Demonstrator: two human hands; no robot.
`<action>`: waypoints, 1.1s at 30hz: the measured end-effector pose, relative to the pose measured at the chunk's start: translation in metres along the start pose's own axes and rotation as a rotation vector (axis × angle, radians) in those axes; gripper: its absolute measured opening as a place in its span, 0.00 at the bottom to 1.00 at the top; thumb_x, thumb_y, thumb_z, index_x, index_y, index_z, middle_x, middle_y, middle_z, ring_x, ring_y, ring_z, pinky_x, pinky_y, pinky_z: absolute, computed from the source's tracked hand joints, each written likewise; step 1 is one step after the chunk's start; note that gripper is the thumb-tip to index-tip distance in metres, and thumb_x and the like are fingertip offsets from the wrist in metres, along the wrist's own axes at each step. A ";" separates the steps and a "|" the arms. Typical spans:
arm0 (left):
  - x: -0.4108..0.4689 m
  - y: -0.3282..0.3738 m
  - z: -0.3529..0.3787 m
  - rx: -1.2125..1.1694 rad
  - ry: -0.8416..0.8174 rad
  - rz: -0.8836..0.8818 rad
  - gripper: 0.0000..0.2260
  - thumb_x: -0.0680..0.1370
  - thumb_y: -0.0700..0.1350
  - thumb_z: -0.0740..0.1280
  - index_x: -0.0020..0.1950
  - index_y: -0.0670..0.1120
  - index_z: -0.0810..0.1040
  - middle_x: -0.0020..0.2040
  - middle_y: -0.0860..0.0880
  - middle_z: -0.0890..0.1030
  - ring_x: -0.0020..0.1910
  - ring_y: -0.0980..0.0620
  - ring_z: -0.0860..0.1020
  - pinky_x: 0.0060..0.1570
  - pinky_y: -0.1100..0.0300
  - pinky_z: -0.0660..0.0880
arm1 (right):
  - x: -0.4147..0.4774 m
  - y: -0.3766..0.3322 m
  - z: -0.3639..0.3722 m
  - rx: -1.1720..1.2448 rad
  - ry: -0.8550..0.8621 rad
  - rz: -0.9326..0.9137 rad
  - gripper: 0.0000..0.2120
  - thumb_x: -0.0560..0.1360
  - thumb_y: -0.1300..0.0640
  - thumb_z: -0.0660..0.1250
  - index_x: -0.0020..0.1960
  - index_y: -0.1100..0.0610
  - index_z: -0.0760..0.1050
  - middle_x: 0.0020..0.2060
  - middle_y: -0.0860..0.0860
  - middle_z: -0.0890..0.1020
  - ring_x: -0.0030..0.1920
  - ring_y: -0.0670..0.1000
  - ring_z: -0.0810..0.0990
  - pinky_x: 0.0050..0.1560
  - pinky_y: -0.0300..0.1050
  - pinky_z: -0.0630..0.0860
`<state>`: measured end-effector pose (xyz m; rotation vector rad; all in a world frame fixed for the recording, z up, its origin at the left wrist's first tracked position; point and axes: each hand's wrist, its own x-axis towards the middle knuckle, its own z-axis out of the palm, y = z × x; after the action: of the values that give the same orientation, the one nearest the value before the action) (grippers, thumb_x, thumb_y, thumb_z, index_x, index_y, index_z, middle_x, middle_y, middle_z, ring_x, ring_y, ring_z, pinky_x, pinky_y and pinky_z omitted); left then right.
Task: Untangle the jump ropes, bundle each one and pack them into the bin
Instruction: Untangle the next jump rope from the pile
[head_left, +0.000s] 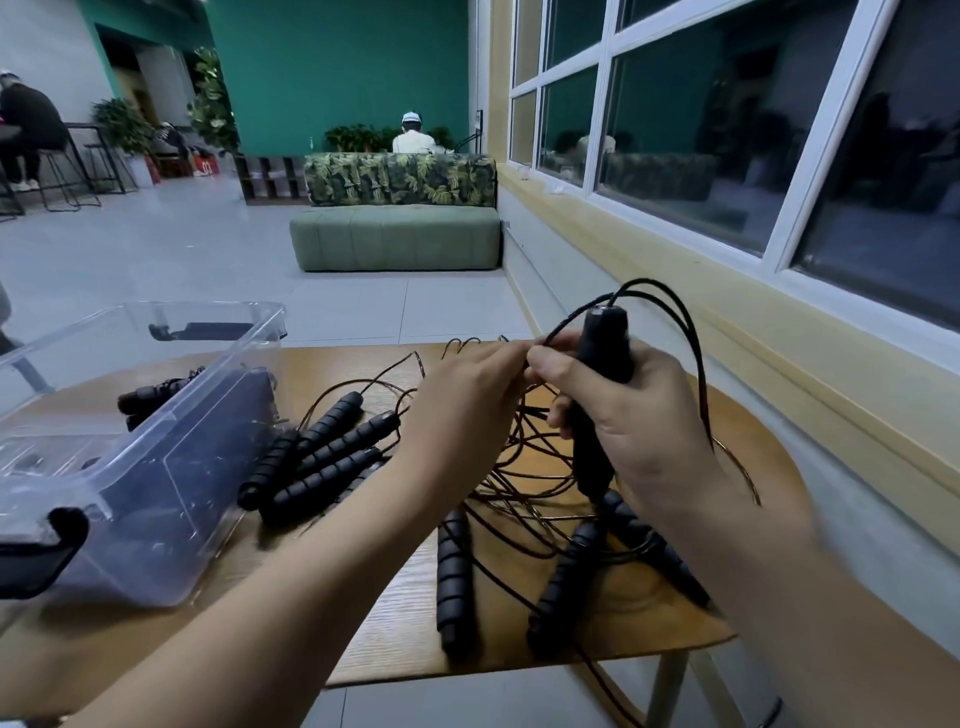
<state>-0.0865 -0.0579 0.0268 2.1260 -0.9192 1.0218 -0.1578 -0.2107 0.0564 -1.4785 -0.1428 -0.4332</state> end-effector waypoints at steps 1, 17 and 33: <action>-0.001 0.002 0.001 -0.019 -0.003 0.000 0.05 0.84 0.40 0.67 0.54 0.50 0.78 0.40 0.56 0.76 0.37 0.53 0.69 0.36 0.58 0.62 | 0.000 0.002 0.002 -0.024 0.014 -0.007 0.05 0.77 0.59 0.78 0.52 0.57 0.86 0.42 0.63 0.86 0.32 0.54 0.81 0.37 0.49 0.78; -0.016 -0.021 0.026 -0.068 -0.191 -0.201 0.04 0.82 0.44 0.72 0.55 0.52 0.80 0.50 0.59 0.81 0.46 0.55 0.79 0.44 0.54 0.77 | 0.001 -0.014 -0.013 0.097 0.107 0.021 0.05 0.80 0.60 0.74 0.45 0.54 0.83 0.45 0.60 0.89 0.36 0.53 0.80 0.40 0.47 0.77; -0.014 -0.026 0.027 -0.068 -0.216 -0.245 0.03 0.80 0.53 0.74 0.50 0.55 0.85 0.46 0.59 0.80 0.43 0.58 0.78 0.43 0.55 0.77 | 0.016 -0.016 -0.030 0.188 0.246 0.041 0.05 0.79 0.57 0.76 0.51 0.56 0.80 0.44 0.55 0.89 0.32 0.49 0.78 0.37 0.42 0.77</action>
<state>-0.0613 -0.0583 -0.0041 2.2548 -0.7557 0.6398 -0.1536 -0.2438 0.0737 -1.2312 0.0414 -0.5496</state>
